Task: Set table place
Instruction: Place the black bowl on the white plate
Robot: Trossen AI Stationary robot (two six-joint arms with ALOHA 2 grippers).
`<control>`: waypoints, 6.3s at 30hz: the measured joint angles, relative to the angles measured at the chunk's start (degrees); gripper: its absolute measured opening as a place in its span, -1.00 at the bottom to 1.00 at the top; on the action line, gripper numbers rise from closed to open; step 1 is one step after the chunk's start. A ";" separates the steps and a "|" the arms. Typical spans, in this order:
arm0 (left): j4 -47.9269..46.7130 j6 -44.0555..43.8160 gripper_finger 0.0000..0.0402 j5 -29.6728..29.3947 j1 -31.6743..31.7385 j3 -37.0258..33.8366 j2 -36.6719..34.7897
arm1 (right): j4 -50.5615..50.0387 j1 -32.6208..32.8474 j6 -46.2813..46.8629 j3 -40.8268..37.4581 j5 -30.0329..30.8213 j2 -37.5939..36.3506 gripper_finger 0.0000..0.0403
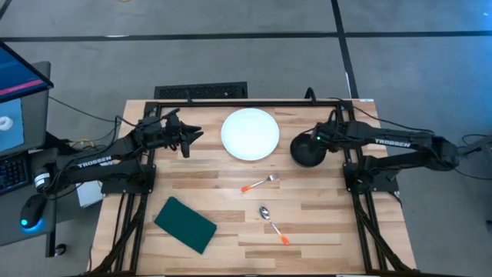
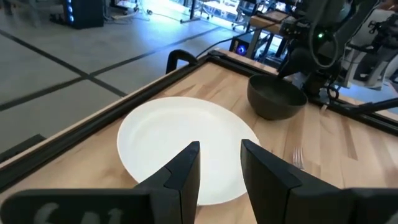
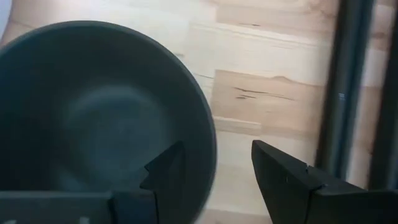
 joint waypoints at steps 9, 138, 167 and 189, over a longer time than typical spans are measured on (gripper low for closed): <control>-0.18 -0.07 -0.47 0.01 0.00 0.00 0.00 | 5.03 -5.29 -3.13 -4.44 -1.44 3.29 -0.01; -12.14 1.44 -0.47 -8.13 0.00 0.00 0.52 | 24.57 -11.03 -38.77 48.05 -21.90 58.74 -0.79; -12.08 1.42 -0.47 -8.16 0.01 0.00 0.52 | 28.91 -8.38 -42.73 48.08 -21.20 58.31 -0.73; -12.10 1.40 -0.47 -8.17 0.01 0.00 0.52 | 22.56 -8.16 -44.11 54.49 -20.89 58.18 0.24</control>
